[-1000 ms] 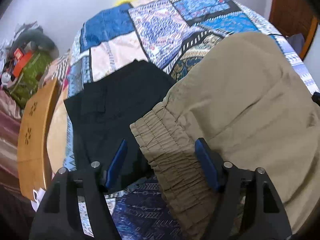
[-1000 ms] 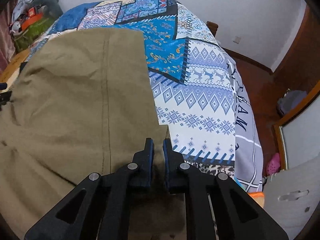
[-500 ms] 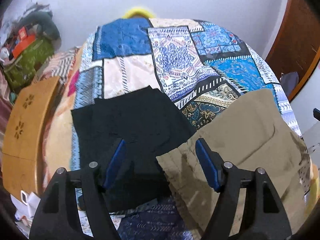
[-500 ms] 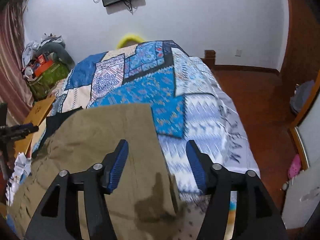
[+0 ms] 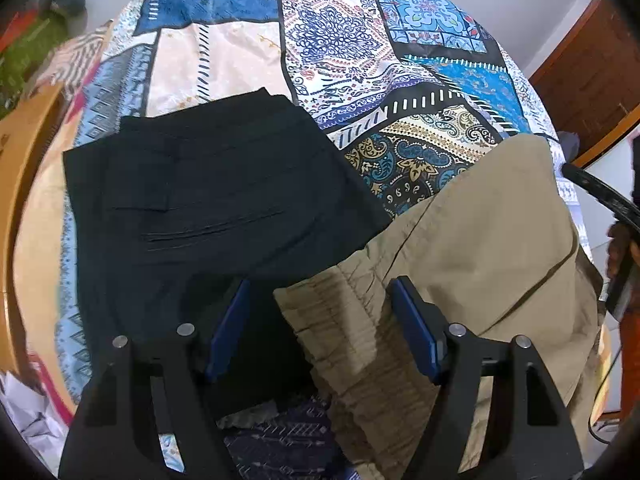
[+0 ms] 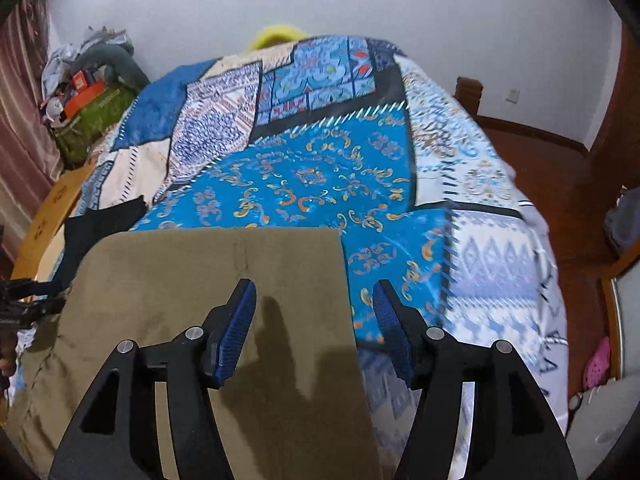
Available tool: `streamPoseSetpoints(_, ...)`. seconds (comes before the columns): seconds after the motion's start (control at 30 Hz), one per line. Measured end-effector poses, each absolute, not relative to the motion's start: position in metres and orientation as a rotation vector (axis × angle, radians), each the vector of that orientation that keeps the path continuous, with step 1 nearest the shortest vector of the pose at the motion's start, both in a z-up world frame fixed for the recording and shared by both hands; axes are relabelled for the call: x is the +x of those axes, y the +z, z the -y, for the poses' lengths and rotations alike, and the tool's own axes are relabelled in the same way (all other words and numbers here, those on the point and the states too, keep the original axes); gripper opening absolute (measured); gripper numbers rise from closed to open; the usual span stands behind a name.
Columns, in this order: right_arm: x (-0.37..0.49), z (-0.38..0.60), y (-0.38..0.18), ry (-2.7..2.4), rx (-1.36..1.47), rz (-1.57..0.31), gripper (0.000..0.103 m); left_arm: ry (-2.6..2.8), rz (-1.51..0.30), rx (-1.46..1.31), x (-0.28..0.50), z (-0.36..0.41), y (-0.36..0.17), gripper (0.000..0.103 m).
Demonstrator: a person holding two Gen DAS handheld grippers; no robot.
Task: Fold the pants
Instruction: 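Grasp the elastic waistband with the left gripper while the right gripper lifts the leg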
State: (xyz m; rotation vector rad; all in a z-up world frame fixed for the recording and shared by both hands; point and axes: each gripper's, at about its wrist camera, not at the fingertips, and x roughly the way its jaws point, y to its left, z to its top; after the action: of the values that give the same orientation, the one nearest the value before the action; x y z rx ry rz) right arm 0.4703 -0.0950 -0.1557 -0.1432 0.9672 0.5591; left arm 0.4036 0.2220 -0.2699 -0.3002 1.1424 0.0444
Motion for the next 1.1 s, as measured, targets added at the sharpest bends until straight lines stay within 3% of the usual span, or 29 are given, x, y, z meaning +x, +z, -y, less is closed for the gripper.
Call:
streamPoseSetpoints(0.07,0.480,0.090,-0.164,0.563,-0.138,-0.981,0.057,0.028,-1.157,-0.293,0.408,-0.219,-0.274,0.072)
streamPoseSetpoints(0.13,0.487,0.088,-0.169,0.565,-0.120,-0.995,0.057,0.015,-1.161,-0.297,0.412,-0.217,-0.275,0.063)
streamPoseSetpoints(0.27,0.497,0.087,-0.176,0.610,-0.024,-1.001,0.056,0.013,-1.147,-0.264,0.412,-0.210,-0.273,0.058)
streamPoseSetpoints(0.37,0.498,0.085,-0.177,0.632,0.004,-0.996,0.044,0.032,-1.128,-0.243,0.410,-0.208,-0.271,0.055)
streamPoseSetpoints(0.5,0.486,0.076,-0.169,0.642,-0.050,-0.954,0.014,0.066,-1.099,-0.209,0.408,-0.204,-0.266,0.052)
streamPoseSetpoints(0.53,0.486,0.073,-0.168,0.640,-0.067,-0.948,0.011,0.076,-1.091,-0.196,0.409,-0.203,-0.264,0.051)
streamPoseSetpoints(0.77,0.466,0.071,-0.133,0.583,-0.149,-0.818,0.008,0.137,-0.994,-0.095,0.403,-0.196,-0.221,0.048)
streamPoseSetpoints(1.1,0.411,0.107,0.001,0.548,-0.074,-0.524,0.008,0.146,-0.756,-0.035,0.379,-0.170,-0.109,0.046)
